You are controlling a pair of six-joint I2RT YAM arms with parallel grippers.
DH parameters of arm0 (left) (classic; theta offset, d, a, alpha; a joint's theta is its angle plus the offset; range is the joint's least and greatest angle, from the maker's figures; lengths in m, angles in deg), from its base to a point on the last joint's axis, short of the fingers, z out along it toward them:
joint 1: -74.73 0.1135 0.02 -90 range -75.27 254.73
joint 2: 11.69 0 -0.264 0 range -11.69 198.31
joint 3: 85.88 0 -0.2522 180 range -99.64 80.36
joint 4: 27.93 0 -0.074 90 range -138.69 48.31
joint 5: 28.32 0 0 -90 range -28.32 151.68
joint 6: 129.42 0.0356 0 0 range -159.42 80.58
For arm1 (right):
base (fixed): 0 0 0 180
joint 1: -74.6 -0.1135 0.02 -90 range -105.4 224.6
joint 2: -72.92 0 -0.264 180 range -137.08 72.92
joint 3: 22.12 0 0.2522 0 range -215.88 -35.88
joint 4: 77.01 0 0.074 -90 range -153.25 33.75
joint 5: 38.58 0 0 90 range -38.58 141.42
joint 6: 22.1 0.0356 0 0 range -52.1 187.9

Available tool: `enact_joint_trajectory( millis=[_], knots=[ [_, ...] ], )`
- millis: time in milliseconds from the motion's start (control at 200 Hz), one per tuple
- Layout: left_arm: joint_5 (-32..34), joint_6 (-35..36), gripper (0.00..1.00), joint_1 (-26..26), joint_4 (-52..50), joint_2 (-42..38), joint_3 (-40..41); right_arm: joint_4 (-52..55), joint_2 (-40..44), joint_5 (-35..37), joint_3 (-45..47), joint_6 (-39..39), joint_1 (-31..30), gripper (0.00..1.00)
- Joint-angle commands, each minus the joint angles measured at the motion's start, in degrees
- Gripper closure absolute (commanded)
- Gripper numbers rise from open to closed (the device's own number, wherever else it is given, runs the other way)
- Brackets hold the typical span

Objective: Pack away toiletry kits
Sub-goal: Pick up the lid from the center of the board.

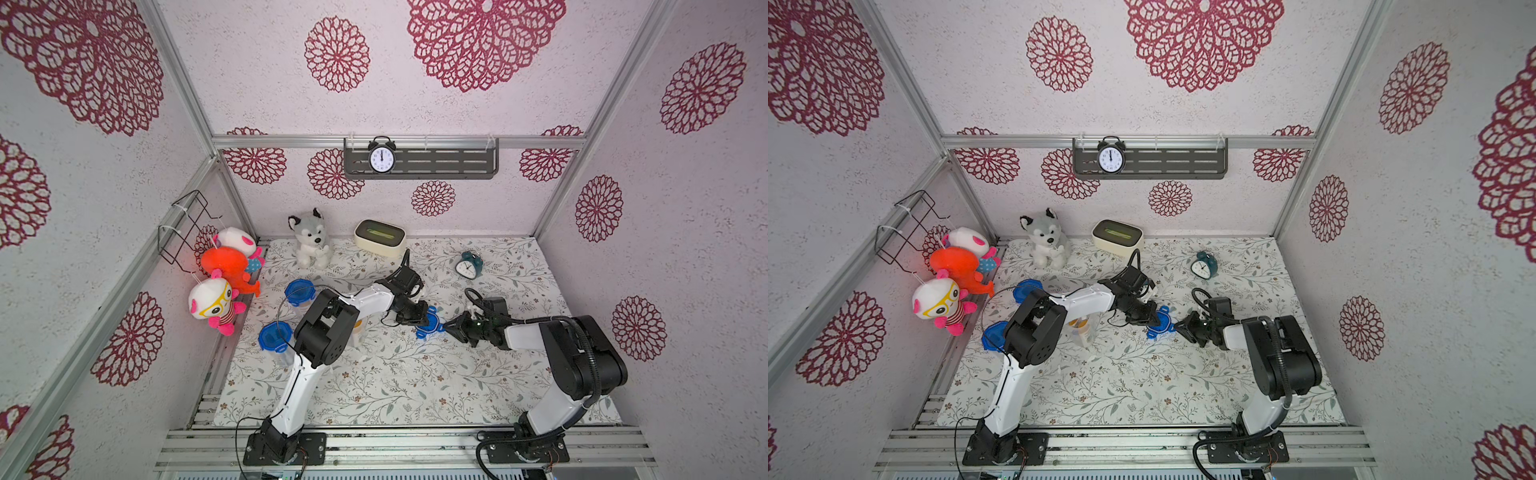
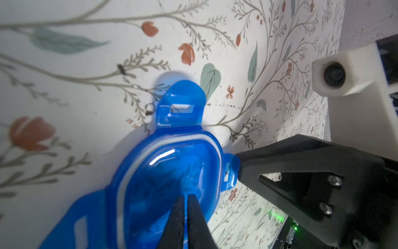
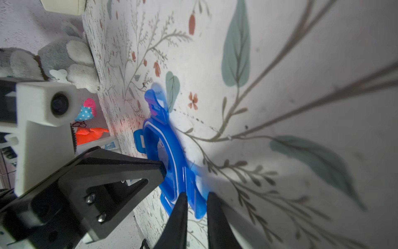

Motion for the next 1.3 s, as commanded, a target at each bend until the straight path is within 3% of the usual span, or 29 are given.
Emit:
enact_joint_trajectory(
  millis=[0, 405, 741, 926, 996, 1121, 1226, 1296],
  knots=[
    [-0.3, -0.1, 0.92, -0.9, -0.9, 1.5, -1.0, -2.4, -0.9, -0.2, -0.4, 1.7, -0.9, 0.81],
    [-0.9, 0.5, 0.92, -0.7, -1.5, 2.3, -1.7, -14.1, -2.7, -1.0, 0.3, 6.8, -2.1, 0.81],
    [-0.7, 0.8, 0.93, -0.5, -1.5, 1.9, -1.7, 2.4, -3.5, 3.5, -5.7, -0.8, -3.0, 0.80],
    [0.1, 1.9, 0.93, -0.2, -1.7, 0.3, -3.0, 6.7, -2.2, 6.1, -7.7, -5.9, -3.4, 1.00],
    [2.3, 2.9, 0.92, 0.5, -1.6, -3.0, -3.4, 10.3, 0.4, 9.1, -8.8, -9.7, -3.8, 1.00],
    [5.8, 4.4, 0.82, 2.2, -1.6, -11.7, -2.9, 14.9, 7.6, 15.0, -10.9, -19.0, -4.7, 1.00],
    [9.4, 4.6, 0.57, 4.2, 0.3, -22.9, 1.1, 13.1, 14.0, 18.1, -12.1, -30.2, -6.5, 1.00],
    [11.8, 4.2, 0.48, 5.5, 2.2, -30.1, 5.7, 10.8, 17.4, 18.8, -12.9, -39.2, -9.1, 1.00]
  ],
)
